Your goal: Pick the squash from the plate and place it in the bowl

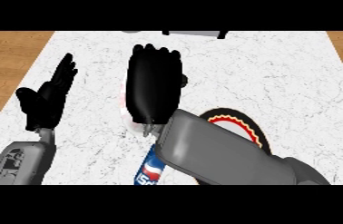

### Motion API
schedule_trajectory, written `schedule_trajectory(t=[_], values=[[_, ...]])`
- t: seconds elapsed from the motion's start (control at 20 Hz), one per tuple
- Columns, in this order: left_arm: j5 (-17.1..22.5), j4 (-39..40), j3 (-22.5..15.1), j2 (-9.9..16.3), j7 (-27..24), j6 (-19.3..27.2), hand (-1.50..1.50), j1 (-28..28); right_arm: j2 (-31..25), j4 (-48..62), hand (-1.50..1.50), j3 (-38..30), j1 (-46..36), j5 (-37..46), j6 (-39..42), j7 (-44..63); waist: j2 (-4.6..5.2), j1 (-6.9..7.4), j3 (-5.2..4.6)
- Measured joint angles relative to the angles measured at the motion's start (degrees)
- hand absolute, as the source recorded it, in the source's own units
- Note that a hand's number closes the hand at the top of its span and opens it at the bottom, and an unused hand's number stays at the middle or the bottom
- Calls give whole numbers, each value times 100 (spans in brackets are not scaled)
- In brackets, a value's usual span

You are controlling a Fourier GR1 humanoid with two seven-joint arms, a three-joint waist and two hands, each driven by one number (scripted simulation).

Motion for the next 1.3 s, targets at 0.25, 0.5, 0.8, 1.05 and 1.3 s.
schedule_trajectory(t=[0.25, 0.5, 0.8, 1.05, 1.3], values=[[22, -29, 90, 26, -87, -6, 0, 124, 14, 604, 150, -197, 17, -77, -517, -251, 29, -81, 5], [-3, -194, 115, 61, -27, 2, 0, 193, 25, 1307, 150, -272, 63, -210, -1123, -539, 39, -129, 10], [-18, -207, 165, 43, 30, 37, 0, 186, 42, 2236, 150, -476, 91, -608, -1502, -760, 42, -210, 10], [-22, -278, 196, 43, 23, 27, 0, 257, 54, 2842, -150, -805, 394, -1316, -1703, -976, 50, -232, 15], [-29, -202, 242, 8, 3, -9, 0, 255, 73, 3160, -150, -794, 509, -2118, -2234, -1604, 48, -266, 18]])
